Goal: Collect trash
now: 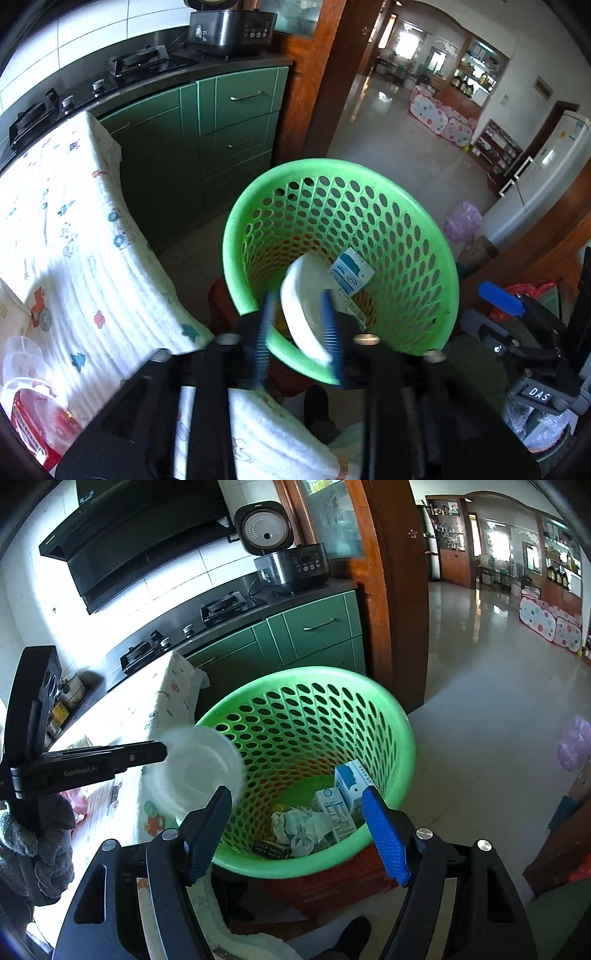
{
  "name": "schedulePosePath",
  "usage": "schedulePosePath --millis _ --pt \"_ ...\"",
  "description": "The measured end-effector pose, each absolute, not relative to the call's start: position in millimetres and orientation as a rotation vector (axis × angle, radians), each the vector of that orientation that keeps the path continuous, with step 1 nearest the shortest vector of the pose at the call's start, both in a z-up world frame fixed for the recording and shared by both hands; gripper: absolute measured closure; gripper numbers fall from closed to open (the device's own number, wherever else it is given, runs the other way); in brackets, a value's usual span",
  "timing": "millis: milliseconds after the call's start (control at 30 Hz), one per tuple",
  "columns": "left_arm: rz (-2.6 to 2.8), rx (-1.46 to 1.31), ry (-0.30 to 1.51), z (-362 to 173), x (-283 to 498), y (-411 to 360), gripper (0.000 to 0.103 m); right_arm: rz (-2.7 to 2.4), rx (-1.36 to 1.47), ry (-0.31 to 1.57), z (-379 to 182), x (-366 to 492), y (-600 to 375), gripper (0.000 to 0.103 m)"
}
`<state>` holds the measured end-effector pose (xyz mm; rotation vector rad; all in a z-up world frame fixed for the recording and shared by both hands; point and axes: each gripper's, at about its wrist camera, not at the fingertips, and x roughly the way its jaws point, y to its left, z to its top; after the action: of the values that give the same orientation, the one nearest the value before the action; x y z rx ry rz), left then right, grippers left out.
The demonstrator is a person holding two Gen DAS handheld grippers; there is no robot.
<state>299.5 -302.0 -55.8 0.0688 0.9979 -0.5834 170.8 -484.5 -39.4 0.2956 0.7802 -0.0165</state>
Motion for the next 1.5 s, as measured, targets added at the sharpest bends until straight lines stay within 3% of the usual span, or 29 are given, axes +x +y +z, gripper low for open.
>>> schedulePosePath --millis 33,267,367,667,900,1167,1500 --pt "-0.575 0.074 0.987 -53 296 -299 0.058 -0.012 0.291 0.782 -39 170 -482 0.033" --pt "-0.54 0.091 0.932 -24 275 -261 0.058 0.031 0.271 0.766 -25 162 -460 0.032" --pt "-0.511 0.084 0.914 -11 266 -236 0.05 0.057 0.264 0.755 -18 159 -446 0.031" --pt "-0.436 0.139 0.86 12 240 -161 0.041 0.141 0.22 0.724 4 150 -395 0.03" --pt "-0.397 0.159 0.849 10 233 -115 0.036 0.185 0.201 0.716 14 149 -363 0.029" --pt "-0.405 0.212 0.894 -5 233 -87 0.021 0.211 0.18 0.718 18 148 -343 0.027" --pt "-0.493 0.269 0.965 -26 242 -84 0.018 0.228 0.163 0.727 19 152 -328 0.027"
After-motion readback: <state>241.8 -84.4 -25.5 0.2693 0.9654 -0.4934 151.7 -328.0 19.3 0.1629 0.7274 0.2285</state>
